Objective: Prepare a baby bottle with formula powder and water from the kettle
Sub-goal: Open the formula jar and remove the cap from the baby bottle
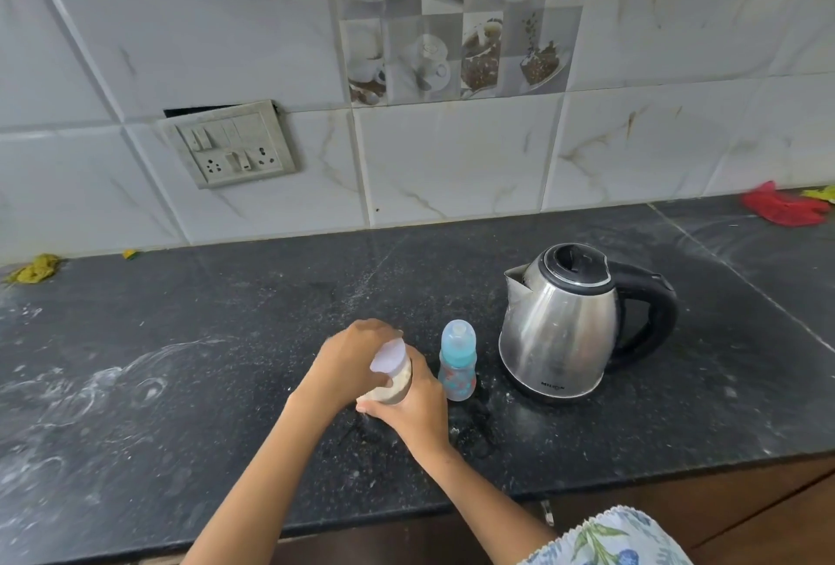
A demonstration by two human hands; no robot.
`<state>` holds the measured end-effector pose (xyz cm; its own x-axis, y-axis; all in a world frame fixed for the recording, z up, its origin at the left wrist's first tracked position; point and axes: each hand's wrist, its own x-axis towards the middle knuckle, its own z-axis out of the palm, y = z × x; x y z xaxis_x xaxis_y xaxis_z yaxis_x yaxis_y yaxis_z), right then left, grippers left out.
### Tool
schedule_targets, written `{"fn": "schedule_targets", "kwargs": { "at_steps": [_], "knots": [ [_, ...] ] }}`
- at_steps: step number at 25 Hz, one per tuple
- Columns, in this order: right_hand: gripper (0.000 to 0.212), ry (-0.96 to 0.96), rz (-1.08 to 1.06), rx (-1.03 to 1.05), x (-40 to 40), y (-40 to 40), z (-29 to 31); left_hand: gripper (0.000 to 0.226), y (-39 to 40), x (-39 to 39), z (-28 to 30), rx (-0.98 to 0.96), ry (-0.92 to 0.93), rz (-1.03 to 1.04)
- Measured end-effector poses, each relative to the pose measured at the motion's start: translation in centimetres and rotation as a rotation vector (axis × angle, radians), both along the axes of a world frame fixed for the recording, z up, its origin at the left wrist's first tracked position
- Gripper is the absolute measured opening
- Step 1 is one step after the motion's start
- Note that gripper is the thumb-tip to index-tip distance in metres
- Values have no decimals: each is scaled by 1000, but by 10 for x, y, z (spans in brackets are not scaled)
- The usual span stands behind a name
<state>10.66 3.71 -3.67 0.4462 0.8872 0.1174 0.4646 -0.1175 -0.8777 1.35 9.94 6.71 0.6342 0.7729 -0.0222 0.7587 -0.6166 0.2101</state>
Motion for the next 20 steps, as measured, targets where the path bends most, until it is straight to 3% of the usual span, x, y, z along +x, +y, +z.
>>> {"fn": "schedule_targets", "kwargs": {
  "at_steps": [2,6,11,15,17,20],
  "knots": [
    [94,-15,12,-9,0,1,1,62,-4,4,1,148,21,89],
    [95,-3,24,-32,1,1,-1,76,5,-4,0,-240,86,-47],
    [94,-10,26,-27,2,2,-1,77,5,-6,8,55,252,56],
    [97,-20,28,-35,1,2,-2,78,11,-5,-3,-179,123,-13],
    [97,-23,27,-36,2,2,-2,66,7,-4,-5,-121,67,-1],
    [99,-17,41,-45,2,2,-4,67,-10,-11,-2,71,-165,109]
  ]
}}
